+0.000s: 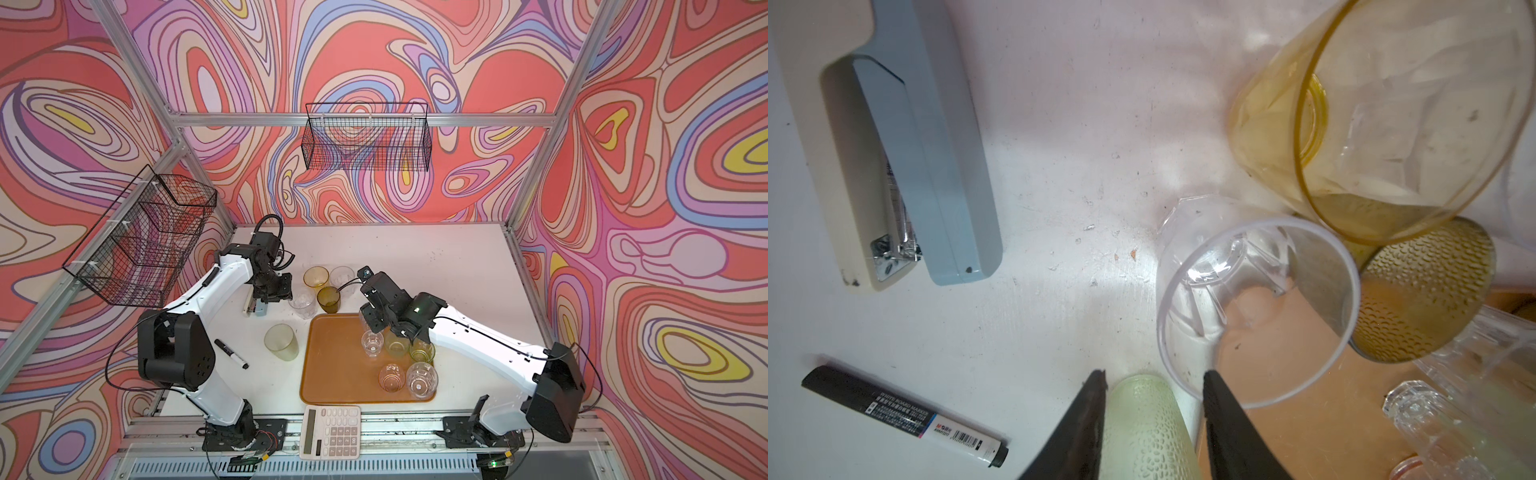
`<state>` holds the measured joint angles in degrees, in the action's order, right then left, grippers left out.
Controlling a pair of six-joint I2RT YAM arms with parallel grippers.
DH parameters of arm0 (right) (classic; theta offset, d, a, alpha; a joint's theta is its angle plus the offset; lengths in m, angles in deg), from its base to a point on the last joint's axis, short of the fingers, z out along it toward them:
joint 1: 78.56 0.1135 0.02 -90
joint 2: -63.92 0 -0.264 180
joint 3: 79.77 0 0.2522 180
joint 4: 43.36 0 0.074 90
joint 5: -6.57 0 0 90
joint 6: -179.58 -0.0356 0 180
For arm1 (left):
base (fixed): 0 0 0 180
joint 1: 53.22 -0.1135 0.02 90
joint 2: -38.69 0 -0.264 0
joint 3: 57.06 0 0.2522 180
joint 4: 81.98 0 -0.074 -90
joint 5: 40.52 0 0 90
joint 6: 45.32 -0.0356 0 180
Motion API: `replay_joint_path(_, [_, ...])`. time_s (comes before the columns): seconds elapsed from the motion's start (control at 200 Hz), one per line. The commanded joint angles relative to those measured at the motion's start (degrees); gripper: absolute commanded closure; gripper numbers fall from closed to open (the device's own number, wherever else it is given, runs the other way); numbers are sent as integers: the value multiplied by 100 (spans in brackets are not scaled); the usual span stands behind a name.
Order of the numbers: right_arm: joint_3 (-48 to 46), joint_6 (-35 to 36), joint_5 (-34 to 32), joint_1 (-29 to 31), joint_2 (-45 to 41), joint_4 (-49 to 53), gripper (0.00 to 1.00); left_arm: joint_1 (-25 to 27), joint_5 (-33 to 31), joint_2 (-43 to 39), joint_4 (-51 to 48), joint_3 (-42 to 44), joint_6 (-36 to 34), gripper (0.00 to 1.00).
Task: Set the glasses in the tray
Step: 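Lower the left gripper and close it on the clear cup beside the yellow cups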
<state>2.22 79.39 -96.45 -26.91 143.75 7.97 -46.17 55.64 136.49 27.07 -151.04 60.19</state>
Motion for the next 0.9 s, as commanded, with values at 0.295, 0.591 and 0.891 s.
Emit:
replay_joint_path(0.295, [-161,-81,68,-51,-208,-145,43,-90,50,247,141,-20,172,67])
replay_joint_path(0.591, [-222,-97,71,-86,-298,-130,43,-90,36,279,267,138,207,70])
replay_joint_path(0.891, [-204,-105,98,-95,-279,-118,44,-90,70,397,304,86,216,77])
